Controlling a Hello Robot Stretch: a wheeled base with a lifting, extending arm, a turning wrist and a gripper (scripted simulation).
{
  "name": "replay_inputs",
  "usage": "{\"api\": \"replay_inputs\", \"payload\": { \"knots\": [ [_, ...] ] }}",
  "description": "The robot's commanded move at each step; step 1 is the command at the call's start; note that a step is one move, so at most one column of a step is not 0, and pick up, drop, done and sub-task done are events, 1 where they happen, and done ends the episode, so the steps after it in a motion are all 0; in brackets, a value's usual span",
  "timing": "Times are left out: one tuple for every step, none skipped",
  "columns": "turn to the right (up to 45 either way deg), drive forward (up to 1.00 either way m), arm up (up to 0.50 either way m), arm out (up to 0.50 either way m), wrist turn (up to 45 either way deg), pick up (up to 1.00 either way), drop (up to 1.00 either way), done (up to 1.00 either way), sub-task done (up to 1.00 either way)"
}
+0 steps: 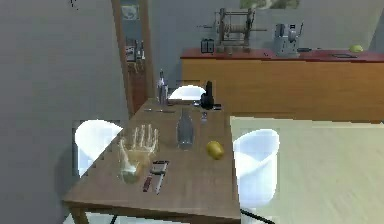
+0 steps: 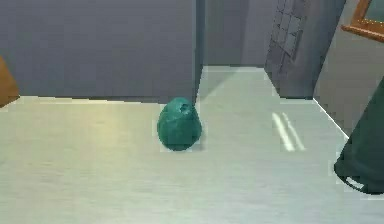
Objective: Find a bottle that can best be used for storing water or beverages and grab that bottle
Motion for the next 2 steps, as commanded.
{"api": "replay_inputs", "payload": {
  "knots": [
    [39.0,0.00,0.00,0.00,0.0,0.00,0.00,0.00,0.00],
    [0.0,0.40,0.00,0.00,0.0,0.00,0.00,0.00,0.00]
  ]
}}
